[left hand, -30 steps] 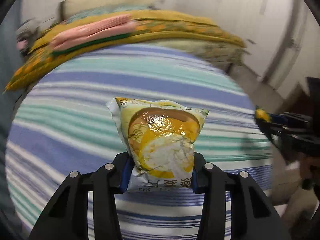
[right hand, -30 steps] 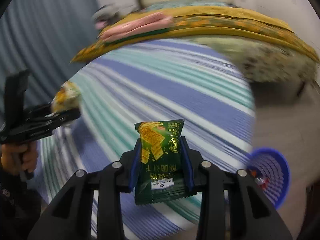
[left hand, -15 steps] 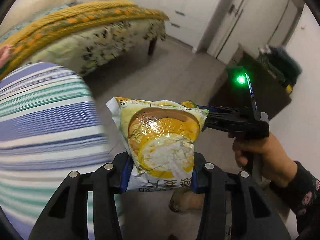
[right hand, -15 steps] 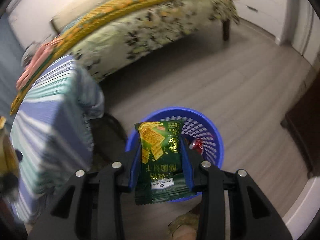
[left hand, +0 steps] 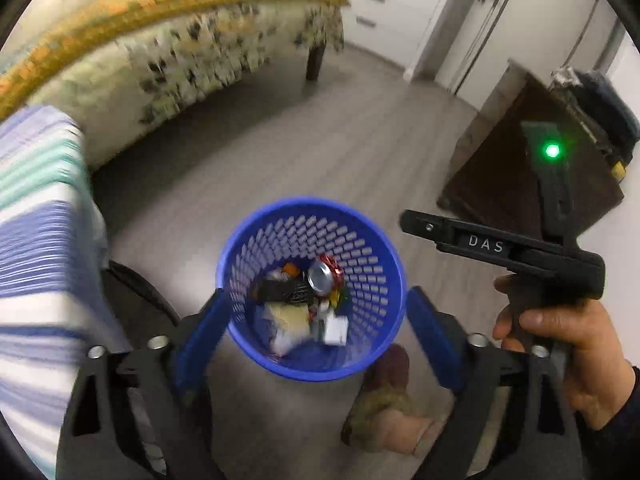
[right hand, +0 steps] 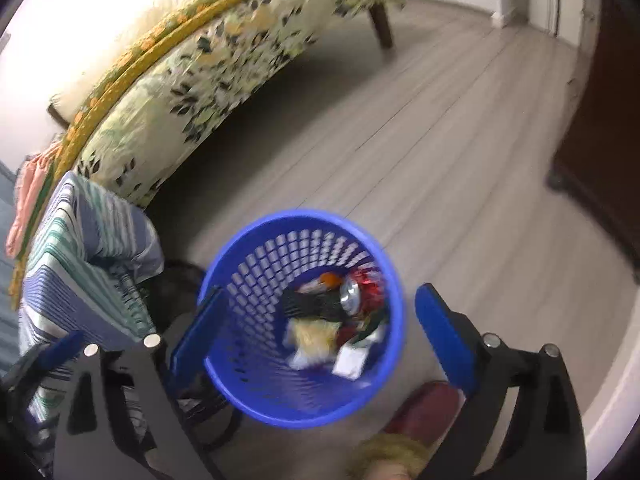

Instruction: Collect trash

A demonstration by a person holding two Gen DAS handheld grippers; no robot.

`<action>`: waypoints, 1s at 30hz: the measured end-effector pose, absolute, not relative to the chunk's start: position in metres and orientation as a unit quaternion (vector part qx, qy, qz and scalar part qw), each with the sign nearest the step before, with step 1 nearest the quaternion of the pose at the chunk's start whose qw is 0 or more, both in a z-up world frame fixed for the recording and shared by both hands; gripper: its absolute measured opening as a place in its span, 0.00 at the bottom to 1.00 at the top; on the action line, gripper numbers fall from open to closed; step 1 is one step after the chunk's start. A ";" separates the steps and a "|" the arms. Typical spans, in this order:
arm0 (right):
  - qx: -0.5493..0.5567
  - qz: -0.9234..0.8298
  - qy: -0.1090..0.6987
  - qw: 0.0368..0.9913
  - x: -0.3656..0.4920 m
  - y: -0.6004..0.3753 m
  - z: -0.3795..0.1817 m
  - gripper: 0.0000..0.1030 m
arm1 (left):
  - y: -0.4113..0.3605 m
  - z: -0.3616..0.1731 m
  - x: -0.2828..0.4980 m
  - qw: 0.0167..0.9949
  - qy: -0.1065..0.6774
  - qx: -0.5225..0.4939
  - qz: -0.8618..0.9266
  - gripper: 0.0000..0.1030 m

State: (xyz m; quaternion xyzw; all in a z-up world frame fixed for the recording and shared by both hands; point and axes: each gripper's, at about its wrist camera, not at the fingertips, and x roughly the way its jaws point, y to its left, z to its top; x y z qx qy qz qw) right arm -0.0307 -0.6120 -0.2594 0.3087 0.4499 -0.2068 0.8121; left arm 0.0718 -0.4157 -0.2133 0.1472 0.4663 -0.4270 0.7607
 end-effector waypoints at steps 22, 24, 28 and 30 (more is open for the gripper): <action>0.162 -0.271 0.366 0.875 -0.147 -0.493 -0.133 0.96 | -0.337 -0.113 -0.043 0.852 0.303 0.212 -0.371 0.95; 0.180 -0.265 0.368 0.873 -0.155 -0.494 -0.132 0.96 | -0.338 -0.116 -0.039 0.844 0.323 0.202 -0.377 0.95; 0.186 -0.265 0.391 0.861 -0.164 -0.483 -0.136 0.96 | -0.341 -0.123 -0.036 0.829 0.355 0.195 -0.386 0.95; 0.185 -0.263 0.404 0.856 -0.167 -0.478 -0.137 0.96 | -0.343 -0.128 -0.034 0.825 0.366 0.199 -0.382 0.95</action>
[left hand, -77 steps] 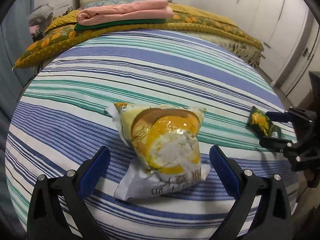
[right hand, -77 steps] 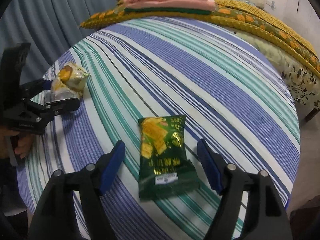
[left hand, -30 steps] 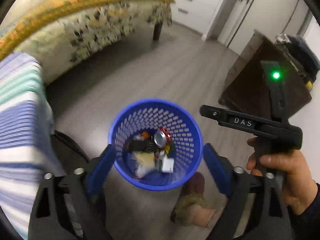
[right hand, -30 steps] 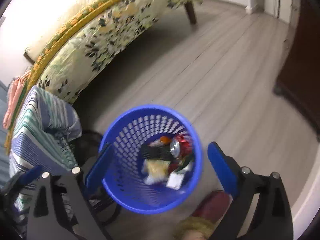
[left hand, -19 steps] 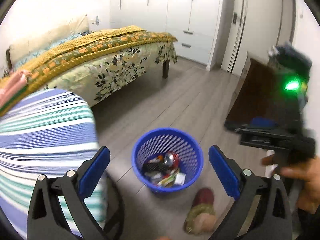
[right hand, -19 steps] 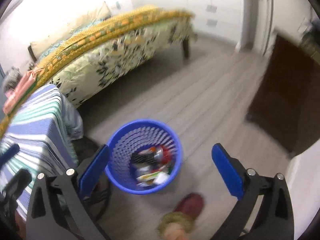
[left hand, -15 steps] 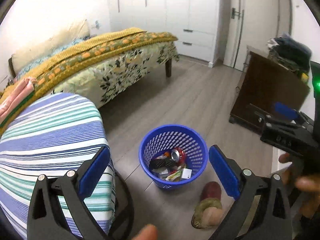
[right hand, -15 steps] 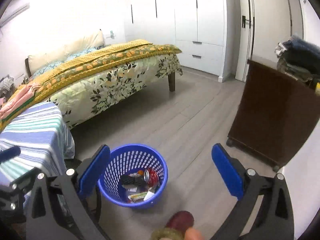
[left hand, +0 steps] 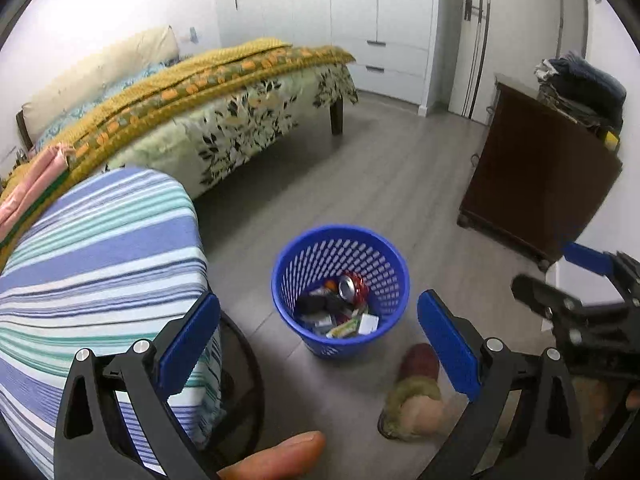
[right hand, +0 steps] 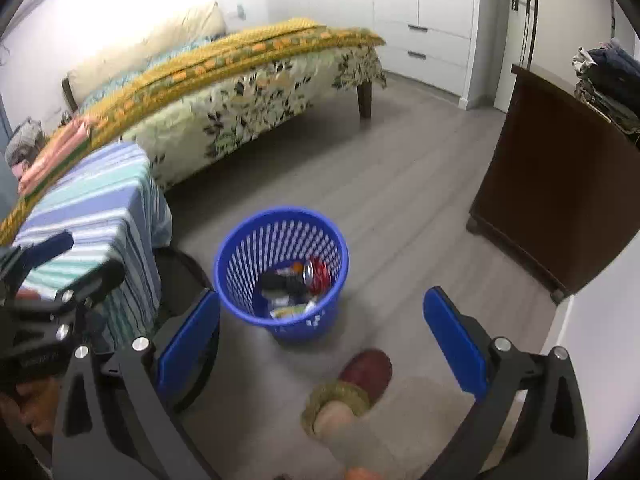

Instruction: Collect trash

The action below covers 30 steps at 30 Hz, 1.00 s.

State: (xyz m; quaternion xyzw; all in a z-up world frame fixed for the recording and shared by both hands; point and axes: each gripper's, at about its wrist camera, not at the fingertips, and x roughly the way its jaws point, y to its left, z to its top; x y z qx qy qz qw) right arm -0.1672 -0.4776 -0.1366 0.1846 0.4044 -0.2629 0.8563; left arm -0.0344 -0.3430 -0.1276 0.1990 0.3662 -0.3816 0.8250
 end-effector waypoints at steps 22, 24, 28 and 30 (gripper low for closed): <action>0.179 -0.248 0.456 0.836 -0.163 -0.451 -0.145 0.96 | -0.349 -0.157 -0.028 0.810 0.407 0.208 -0.367 0.95; 0.179 -0.245 0.456 0.837 -0.162 -0.449 -0.145 0.96 | -0.349 -0.158 -0.028 0.810 0.408 0.207 -0.367 0.95; 0.175 -0.244 0.456 0.838 -0.160 -0.445 -0.142 0.96 | -0.350 -0.159 -0.027 0.809 0.410 0.207 -0.367 0.95; 0.175 -0.244 0.455 0.838 -0.160 -0.445 -0.142 0.96 | -0.349 -0.159 -0.026 0.809 0.410 0.206 -0.367 0.95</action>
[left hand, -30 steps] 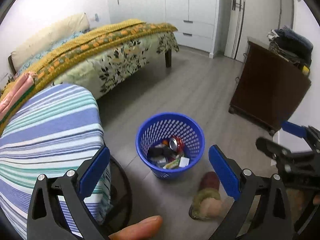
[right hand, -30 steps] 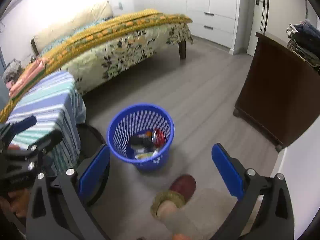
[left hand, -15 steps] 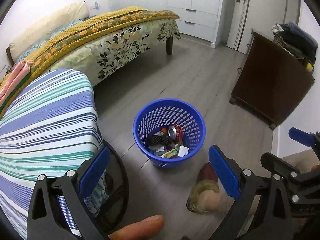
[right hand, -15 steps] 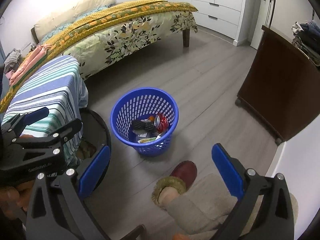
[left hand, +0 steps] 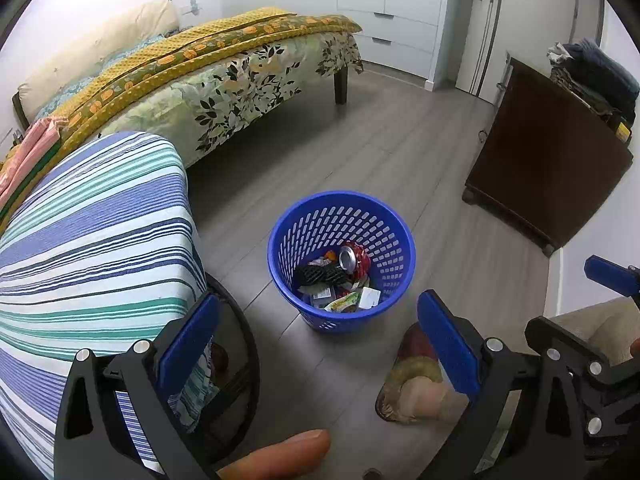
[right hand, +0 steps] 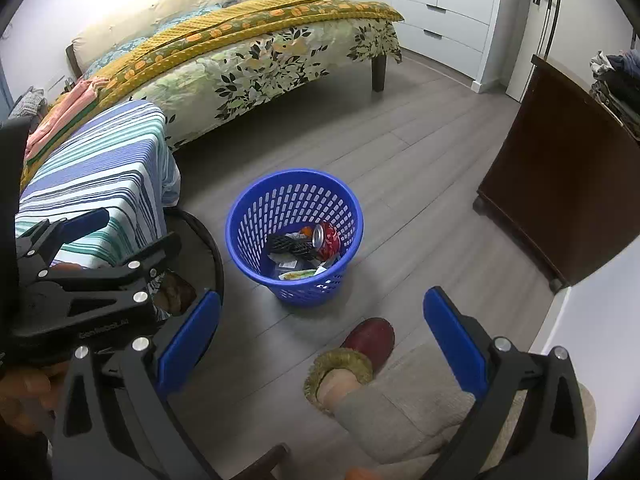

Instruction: Collect trash

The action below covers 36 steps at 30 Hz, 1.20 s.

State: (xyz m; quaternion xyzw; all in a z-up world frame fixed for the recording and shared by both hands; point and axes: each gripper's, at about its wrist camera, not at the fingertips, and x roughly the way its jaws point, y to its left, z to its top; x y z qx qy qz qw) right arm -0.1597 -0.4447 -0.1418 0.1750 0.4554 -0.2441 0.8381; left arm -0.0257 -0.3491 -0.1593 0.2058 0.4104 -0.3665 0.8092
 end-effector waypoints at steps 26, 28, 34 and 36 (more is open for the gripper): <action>0.180 -0.248 0.467 0.830 -0.158 -0.448 -0.151 0.96 | -0.344 -0.164 -0.021 0.807 0.417 0.210 -0.362 0.95; 0.179 -0.248 0.467 0.830 -0.158 -0.449 -0.151 0.96 | -0.343 -0.165 -0.020 0.807 0.418 0.209 -0.362 0.95; 0.180 -0.251 0.465 0.830 -0.158 -0.449 -0.153 0.96 | -0.340 -0.166 -0.018 0.807 0.419 0.209 -0.360 0.95; 0.180 -0.252 0.465 0.829 -0.158 -0.449 -0.153 0.96 | -0.340 -0.166 -0.018 0.807 0.419 0.209 -0.360 0.95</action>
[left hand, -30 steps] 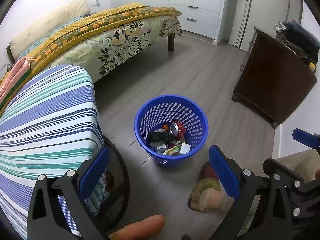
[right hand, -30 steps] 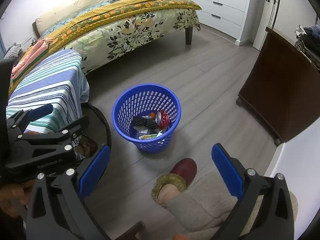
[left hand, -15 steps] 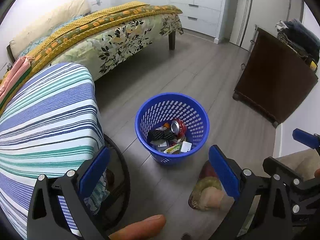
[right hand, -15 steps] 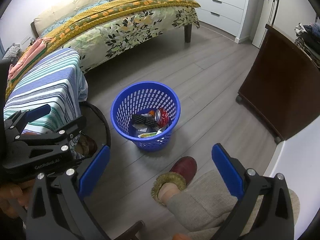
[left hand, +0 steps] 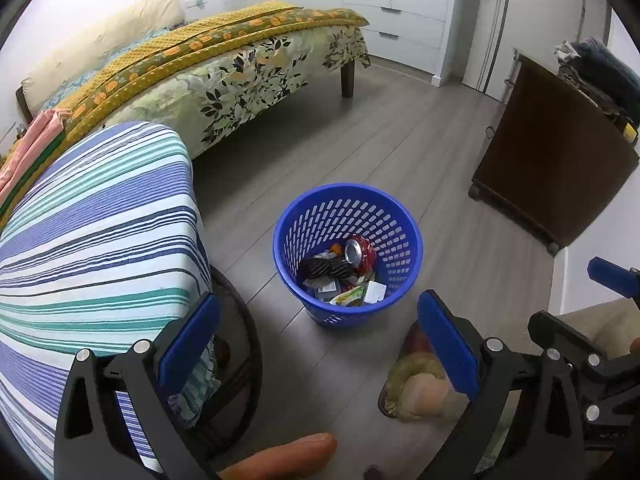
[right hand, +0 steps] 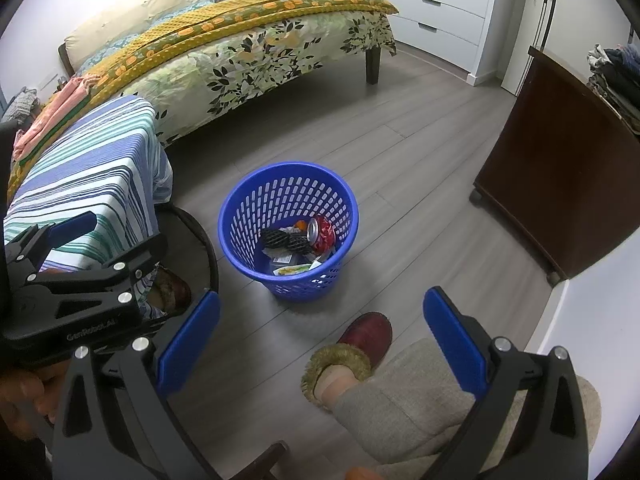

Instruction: Collect trash

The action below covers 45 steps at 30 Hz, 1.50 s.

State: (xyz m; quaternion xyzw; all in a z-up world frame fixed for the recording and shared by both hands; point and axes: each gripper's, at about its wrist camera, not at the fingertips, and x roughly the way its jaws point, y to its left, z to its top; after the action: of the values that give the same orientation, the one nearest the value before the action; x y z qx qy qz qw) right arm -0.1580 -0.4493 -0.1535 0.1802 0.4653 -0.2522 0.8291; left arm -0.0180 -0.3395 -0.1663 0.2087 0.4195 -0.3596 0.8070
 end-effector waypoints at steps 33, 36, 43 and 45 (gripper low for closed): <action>0.179 -0.256 0.467 0.827 -0.158 -0.447 -0.160 0.96 | -0.338 -0.169 -0.012 0.808 0.424 0.204 -0.355 0.95; 0.178 -0.256 0.467 0.827 -0.157 -0.447 -0.159 0.96 | -0.341 -0.169 -0.014 0.811 0.416 0.207 -0.354 0.95; 0.179 -0.257 0.470 0.825 -0.158 -0.448 -0.161 0.96 | -0.344 -0.171 -0.014 0.806 0.426 0.209 -0.352 0.95; 0.179 -0.258 0.471 0.824 -0.158 -0.448 -0.161 0.96 | -0.343 -0.171 -0.014 0.807 0.427 0.210 -0.350 0.95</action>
State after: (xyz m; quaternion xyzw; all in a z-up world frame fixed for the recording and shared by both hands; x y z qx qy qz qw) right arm -0.1580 -0.4476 -0.1607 0.1791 0.4708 -0.2582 0.8244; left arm -0.0143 -0.3432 -0.1712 0.2104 0.4265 -0.3505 0.8068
